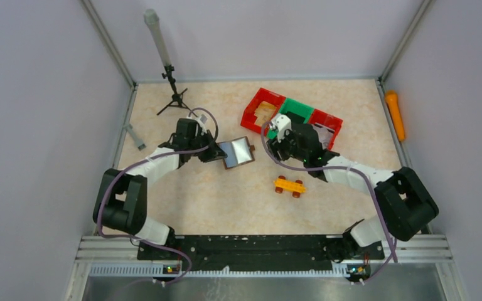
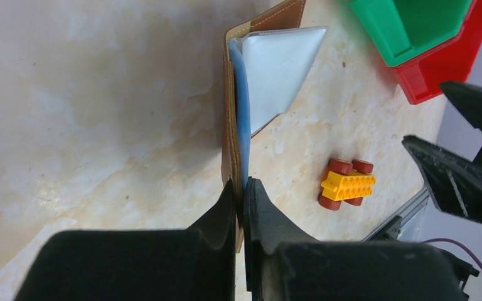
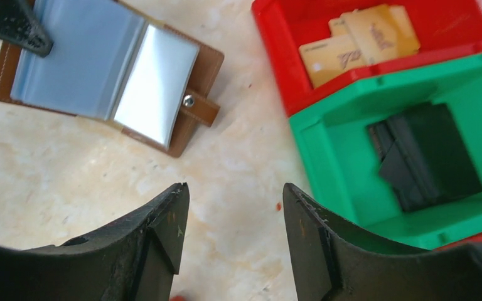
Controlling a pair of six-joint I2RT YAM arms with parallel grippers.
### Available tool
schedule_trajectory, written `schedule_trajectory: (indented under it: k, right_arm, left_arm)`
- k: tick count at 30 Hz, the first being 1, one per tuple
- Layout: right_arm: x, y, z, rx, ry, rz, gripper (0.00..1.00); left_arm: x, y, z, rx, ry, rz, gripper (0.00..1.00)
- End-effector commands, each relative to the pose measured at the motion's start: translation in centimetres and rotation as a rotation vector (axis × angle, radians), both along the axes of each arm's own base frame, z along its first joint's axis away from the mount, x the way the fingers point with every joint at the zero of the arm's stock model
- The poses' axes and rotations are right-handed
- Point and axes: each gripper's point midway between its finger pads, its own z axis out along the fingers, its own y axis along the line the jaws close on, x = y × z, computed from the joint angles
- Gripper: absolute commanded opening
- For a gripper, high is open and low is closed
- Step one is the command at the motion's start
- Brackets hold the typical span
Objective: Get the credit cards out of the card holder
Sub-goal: Place the card holder at the center of the board.
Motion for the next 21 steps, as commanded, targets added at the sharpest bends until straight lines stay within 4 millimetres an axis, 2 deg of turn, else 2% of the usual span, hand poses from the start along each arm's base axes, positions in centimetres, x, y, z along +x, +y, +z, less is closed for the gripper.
schedule_trajectory:
  k: [1,3,6,8,10,15,18,21]
  right_arm:
    - [-1.1,1.8,2.4,0.198,-0.007,-0.003,0.59]
    - [-1.0,2.0,1.3,0.213,0.048,-0.045,0.59]
    - [-1.3,2.8,0.4,0.228,0.065,-0.046,0.59]
    - [-1.5,3.3,0.0,0.238,0.046,-0.038,0.59]
    - [-1.6,3.4,-0.5,0.250,0.030,-0.043,0.59]
    - [-1.6,2.9,-2.5,0.252,0.022,-0.073,0.59]
    - [-1.3,2.8,-3.4,0.232,0.039,-0.096,0.58]
    - [-0.9,2.9,-3.5,0.241,0.054,-0.125,0.57]
  left_arm:
    - [0.5,1.5,1.7,0.092,-0.051,0.021,0.09]
    - [0.6,2.5,1.7,0.150,-0.053,0.044,0.16]
    - [0.7,3.6,1.7,0.219,-0.042,0.060,0.36]
    - [0.6,3.2,1.8,0.210,-0.037,0.040,0.47]
    - [0.4,2.2,1.9,0.156,-0.038,-0.001,0.53]
    - [0.3,-0.3,2.2,0.019,-0.062,-0.094,0.54]
    - [0.6,-0.2,1.6,0.032,-0.054,-0.091,0.53]
    - [0.8,0.6,1.5,0.078,-0.060,-0.058,0.53]
